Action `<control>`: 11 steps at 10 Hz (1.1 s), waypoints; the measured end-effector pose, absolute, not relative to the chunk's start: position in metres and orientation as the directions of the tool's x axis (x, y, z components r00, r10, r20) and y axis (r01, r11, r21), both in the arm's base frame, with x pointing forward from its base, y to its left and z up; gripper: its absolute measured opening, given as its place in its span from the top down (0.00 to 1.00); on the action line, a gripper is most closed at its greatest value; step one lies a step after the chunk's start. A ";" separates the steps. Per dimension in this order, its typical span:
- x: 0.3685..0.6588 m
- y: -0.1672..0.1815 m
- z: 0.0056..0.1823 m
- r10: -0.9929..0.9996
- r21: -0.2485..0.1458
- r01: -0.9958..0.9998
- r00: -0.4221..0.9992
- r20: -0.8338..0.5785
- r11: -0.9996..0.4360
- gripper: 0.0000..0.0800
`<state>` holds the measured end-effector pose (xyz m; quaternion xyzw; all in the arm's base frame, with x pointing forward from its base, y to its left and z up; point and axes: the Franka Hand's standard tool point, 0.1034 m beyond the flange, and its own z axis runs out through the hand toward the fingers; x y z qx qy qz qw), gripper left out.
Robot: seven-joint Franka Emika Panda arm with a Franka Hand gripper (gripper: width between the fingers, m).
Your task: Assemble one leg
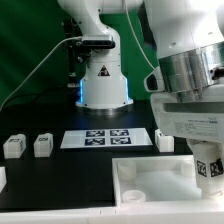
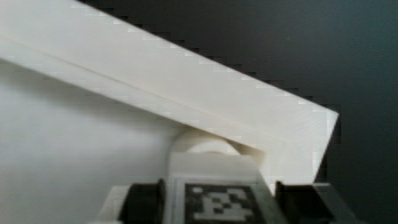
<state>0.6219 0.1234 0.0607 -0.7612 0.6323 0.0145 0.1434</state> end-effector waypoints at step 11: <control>0.609 0.124 0.075 -0.480 -0.220 -0.485 0.874 -0.078 -0.847 0.19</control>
Offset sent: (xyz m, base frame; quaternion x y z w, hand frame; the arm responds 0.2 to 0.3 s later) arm 0.0000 0.0000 0.0000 0.0000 0.0000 -0.0899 0.9960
